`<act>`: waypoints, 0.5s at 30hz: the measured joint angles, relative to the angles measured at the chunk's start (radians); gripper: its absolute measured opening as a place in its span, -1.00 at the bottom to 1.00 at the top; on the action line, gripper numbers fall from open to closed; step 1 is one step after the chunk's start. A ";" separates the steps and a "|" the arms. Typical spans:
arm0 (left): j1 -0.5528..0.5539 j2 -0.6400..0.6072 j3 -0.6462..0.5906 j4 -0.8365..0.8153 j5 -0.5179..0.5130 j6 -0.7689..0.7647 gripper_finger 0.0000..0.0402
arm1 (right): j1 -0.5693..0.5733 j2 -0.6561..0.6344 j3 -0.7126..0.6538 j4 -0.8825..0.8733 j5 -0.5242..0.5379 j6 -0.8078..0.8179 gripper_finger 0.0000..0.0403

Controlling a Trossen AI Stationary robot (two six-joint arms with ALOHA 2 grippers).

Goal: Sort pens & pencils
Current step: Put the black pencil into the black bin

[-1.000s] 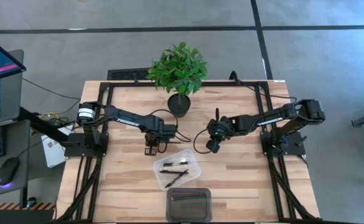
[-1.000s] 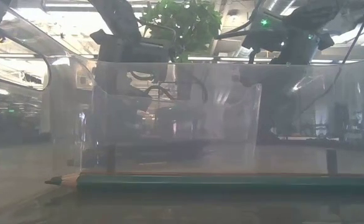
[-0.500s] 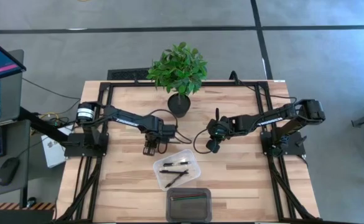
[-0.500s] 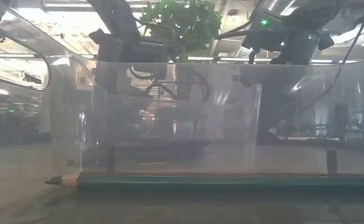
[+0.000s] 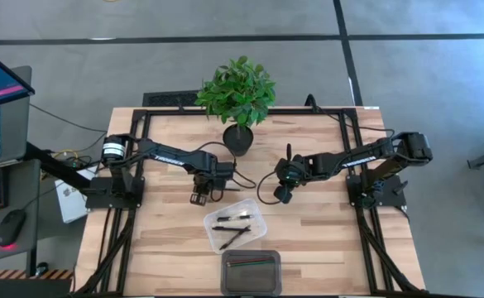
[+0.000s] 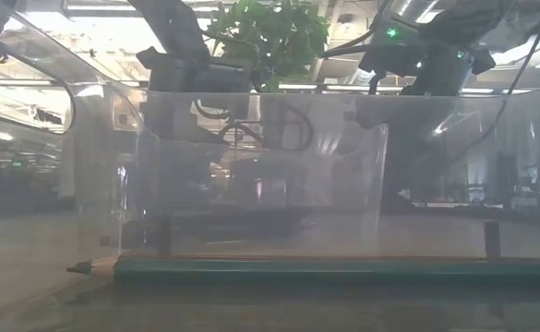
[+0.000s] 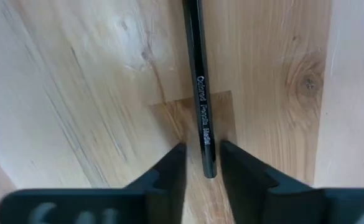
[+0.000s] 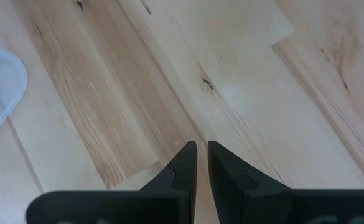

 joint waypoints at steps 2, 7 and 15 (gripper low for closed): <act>0.000 0.000 -0.002 0.003 0.000 0.000 -0.70 | 0.000 0.000 0.000 0.000 0.000 0.000 -0.70; -0.001 -0.005 -0.019 0.030 -0.010 -0.035 -0.95 | 0.000 0.000 0.000 0.000 0.000 0.000 -0.70; -0.004 -0.015 -0.053 0.057 -0.012 -0.065 -0.81 | 0.000 0.000 0.000 0.001 0.000 0.000 -0.70</act>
